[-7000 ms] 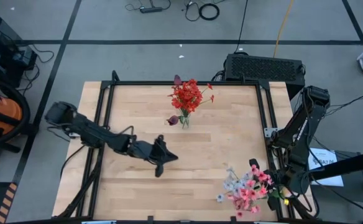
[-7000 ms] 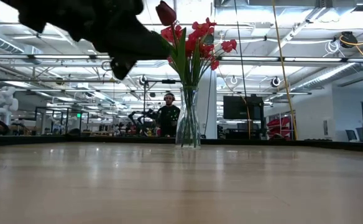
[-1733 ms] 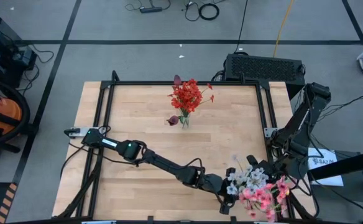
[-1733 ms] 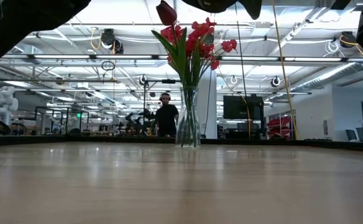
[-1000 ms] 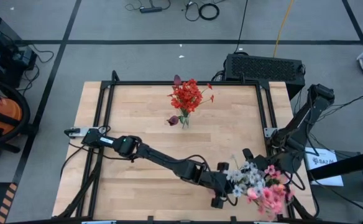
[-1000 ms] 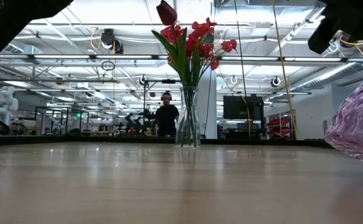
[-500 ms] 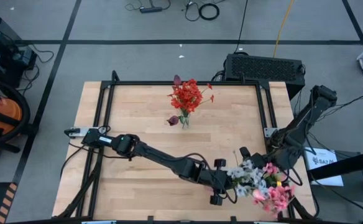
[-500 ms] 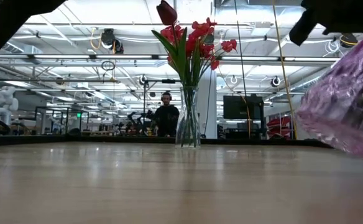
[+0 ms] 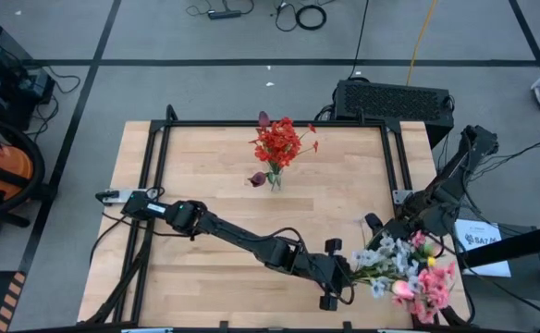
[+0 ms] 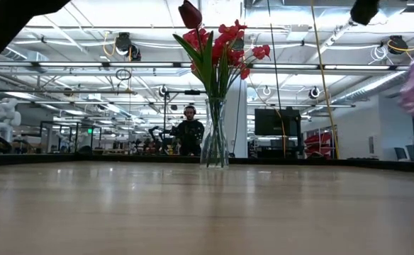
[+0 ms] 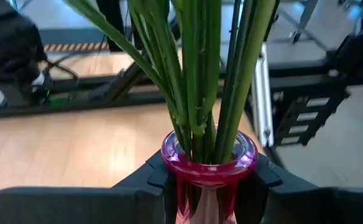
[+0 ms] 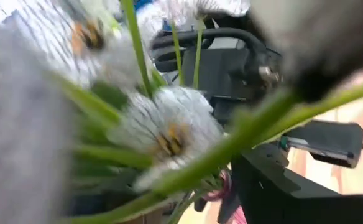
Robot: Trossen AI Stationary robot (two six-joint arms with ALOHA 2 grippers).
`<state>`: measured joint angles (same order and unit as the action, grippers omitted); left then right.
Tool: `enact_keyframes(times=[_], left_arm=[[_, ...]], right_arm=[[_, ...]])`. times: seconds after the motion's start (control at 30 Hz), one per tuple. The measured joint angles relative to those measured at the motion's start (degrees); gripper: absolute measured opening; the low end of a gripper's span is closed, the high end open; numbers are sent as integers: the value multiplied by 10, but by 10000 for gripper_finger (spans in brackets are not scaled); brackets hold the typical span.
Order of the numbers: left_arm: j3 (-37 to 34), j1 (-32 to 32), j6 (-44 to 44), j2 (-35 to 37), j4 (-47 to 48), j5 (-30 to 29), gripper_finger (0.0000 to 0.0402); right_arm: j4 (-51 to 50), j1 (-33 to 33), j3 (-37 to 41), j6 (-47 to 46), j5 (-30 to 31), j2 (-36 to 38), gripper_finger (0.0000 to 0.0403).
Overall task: Sort flowers into vase by color
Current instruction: Put the white flower in the purple vase
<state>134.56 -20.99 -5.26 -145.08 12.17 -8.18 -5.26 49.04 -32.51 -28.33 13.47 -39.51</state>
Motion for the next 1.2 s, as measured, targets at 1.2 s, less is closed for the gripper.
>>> enact_keyframes(times=[1.2], left_arm=[[0, -1, 0, -37, -117, 5, 109]], right_arm=[[-148, 0, -14, -178, 30, 202, 160]])
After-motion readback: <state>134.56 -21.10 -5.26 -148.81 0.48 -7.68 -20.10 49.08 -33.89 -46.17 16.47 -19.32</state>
